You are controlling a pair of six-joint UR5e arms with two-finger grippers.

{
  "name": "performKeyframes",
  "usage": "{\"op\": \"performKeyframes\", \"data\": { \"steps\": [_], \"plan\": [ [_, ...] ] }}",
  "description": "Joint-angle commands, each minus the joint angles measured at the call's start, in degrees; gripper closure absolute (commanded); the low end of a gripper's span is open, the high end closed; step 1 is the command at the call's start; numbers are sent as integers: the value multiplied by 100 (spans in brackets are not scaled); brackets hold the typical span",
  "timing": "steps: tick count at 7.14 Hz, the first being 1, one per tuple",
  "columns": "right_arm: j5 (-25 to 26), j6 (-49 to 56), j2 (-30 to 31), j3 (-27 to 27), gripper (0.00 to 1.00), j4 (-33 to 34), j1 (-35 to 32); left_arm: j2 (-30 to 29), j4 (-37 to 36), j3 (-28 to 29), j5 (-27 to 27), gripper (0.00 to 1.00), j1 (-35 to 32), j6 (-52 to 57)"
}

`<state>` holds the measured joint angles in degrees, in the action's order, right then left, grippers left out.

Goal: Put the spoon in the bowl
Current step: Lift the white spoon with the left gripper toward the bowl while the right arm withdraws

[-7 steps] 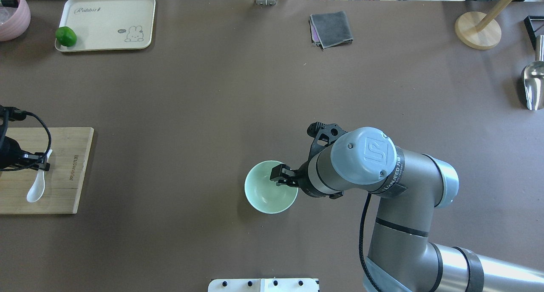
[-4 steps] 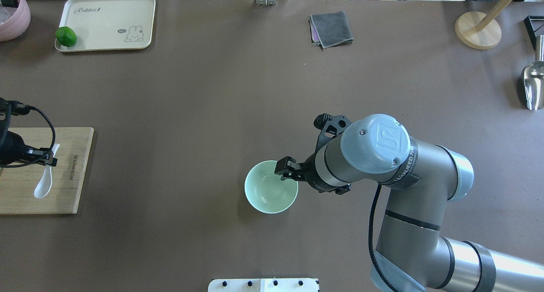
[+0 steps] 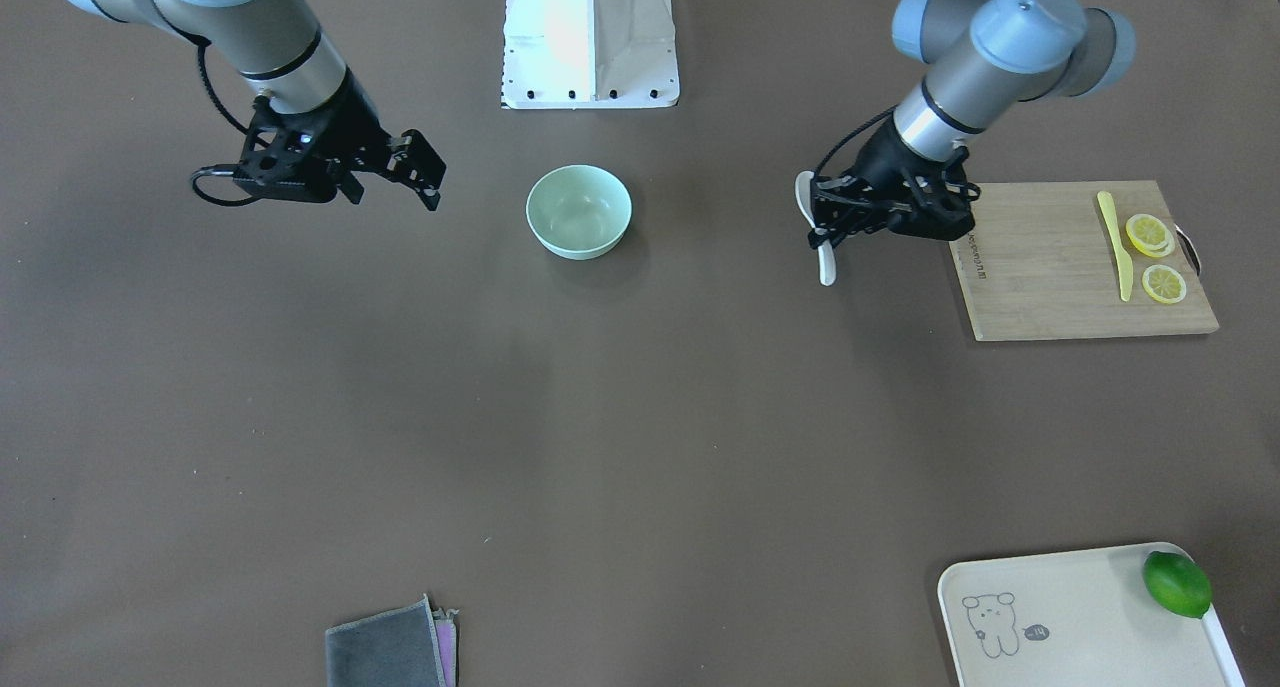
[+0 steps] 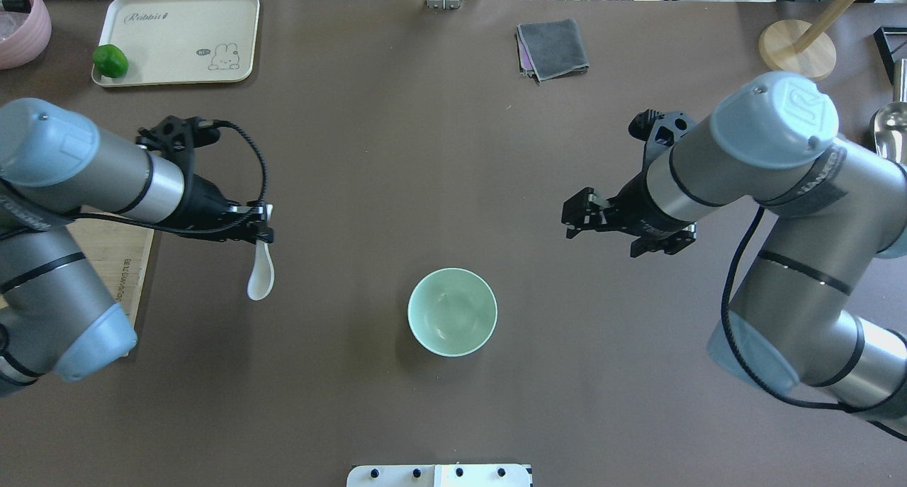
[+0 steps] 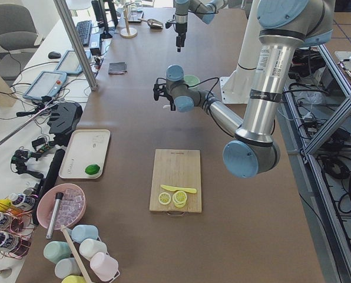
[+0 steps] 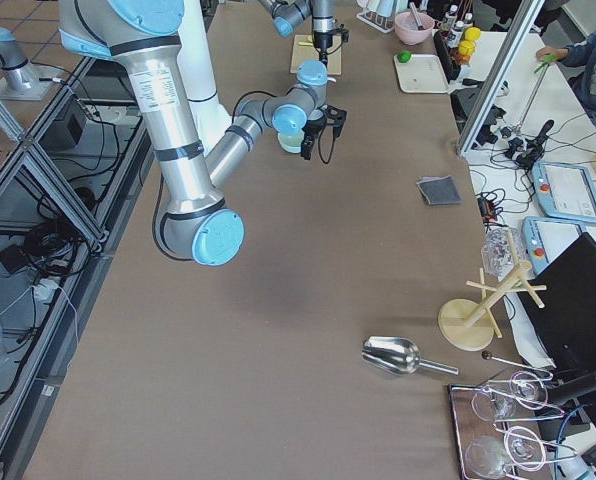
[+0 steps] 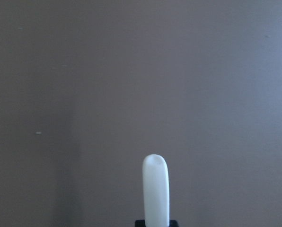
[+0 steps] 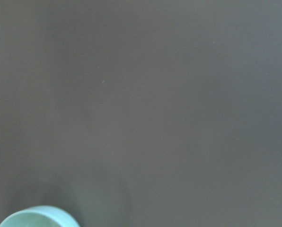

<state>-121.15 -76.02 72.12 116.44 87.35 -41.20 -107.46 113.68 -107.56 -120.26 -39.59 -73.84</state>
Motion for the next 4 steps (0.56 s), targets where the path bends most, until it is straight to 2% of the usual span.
{"op": "performKeyframes", "data": {
  "steps": [1, 2, 3, 4],
  "plan": [
    [-487, 1277, 607, -33, 0, 19, -877, -1316, -1177, 59, 920, 100, 957, -647],
    [-593, 1718, 845, -42, 0, 19, -1133, -1608, -1233, 181, 1256, 100, 1371, -876],
    [-637, 2122, 1056, -42, 0, 28, -1336, -2012, -1234, 513, 1477, 100, 1523, -965],
    [-655, 2431, 1206, -60, 0, 28, -1512, -2155, -1225, 708, 1523, 100, 1620, -1001]
  ]
}}
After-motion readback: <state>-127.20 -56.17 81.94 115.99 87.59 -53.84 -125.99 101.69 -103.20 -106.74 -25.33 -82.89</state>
